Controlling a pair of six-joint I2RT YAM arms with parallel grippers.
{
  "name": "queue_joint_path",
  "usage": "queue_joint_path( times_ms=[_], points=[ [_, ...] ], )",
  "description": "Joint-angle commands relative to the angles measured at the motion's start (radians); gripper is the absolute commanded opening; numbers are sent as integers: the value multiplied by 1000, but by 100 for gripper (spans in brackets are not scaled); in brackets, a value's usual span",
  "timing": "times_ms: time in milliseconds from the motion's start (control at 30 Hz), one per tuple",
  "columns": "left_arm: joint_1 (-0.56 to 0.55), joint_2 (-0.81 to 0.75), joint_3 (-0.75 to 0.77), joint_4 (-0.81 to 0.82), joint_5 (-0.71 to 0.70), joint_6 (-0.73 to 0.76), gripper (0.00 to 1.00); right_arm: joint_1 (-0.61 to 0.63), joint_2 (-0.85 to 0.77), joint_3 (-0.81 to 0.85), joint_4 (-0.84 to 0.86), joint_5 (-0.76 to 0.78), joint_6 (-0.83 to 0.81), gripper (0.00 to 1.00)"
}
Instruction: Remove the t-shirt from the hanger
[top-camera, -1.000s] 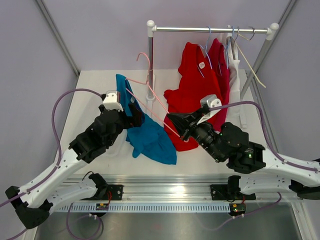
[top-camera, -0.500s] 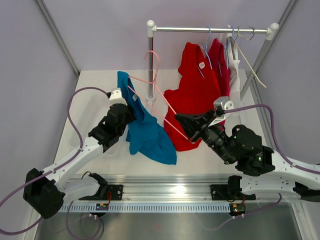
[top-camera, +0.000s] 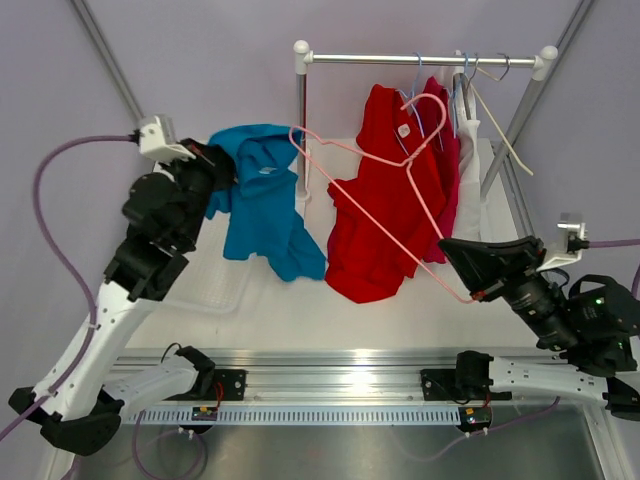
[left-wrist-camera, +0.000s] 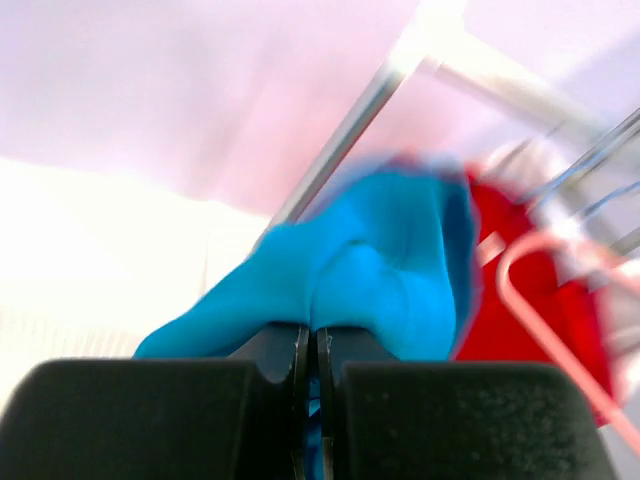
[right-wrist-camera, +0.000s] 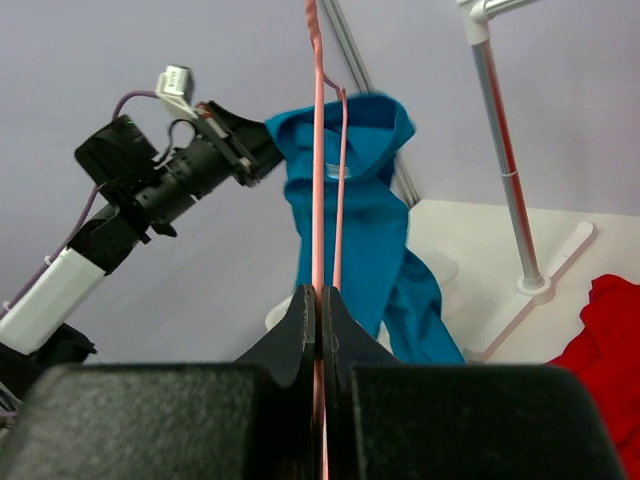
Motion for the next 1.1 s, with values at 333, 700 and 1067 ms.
queue_joint_path(
  times_ms=[333,700,1067],
  points=[
    [142,204,778,-182,2,220,0,-8,40,4,-103,87,-25,0],
    [436,21,242,-27,166,-10,0,-7,115,10,-80,67,-22,0],
    [478,-177,-200,-45,48,-110,25,-10,407,99,-42,406,-92,0]
  ],
)
